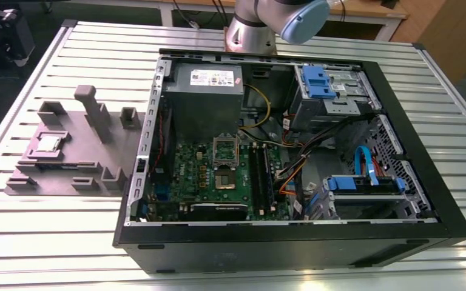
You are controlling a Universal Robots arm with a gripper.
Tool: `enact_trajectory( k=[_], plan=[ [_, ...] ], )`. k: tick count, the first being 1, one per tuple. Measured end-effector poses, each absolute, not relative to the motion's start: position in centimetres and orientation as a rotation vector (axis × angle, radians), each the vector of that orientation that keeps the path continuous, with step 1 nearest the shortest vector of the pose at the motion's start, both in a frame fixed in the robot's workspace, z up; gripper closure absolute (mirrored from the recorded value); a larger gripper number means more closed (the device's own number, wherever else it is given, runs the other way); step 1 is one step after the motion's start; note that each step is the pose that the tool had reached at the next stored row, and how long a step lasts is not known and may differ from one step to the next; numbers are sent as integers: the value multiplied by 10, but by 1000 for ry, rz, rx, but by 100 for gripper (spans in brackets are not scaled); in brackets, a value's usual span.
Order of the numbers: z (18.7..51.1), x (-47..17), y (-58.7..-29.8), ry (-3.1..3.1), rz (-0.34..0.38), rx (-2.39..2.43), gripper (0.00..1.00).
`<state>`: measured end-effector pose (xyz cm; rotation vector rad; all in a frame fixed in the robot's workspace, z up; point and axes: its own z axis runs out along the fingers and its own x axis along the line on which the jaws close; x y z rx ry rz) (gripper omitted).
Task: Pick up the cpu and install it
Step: 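Pick up the cpu and move it towards the insertion slot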
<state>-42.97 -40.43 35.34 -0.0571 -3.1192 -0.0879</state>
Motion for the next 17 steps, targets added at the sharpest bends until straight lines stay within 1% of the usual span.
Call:
enact_trajectory(
  k=[17],
  plan=[
    [336,-430,-407,-3118,-87,-48,35]
  ],
)
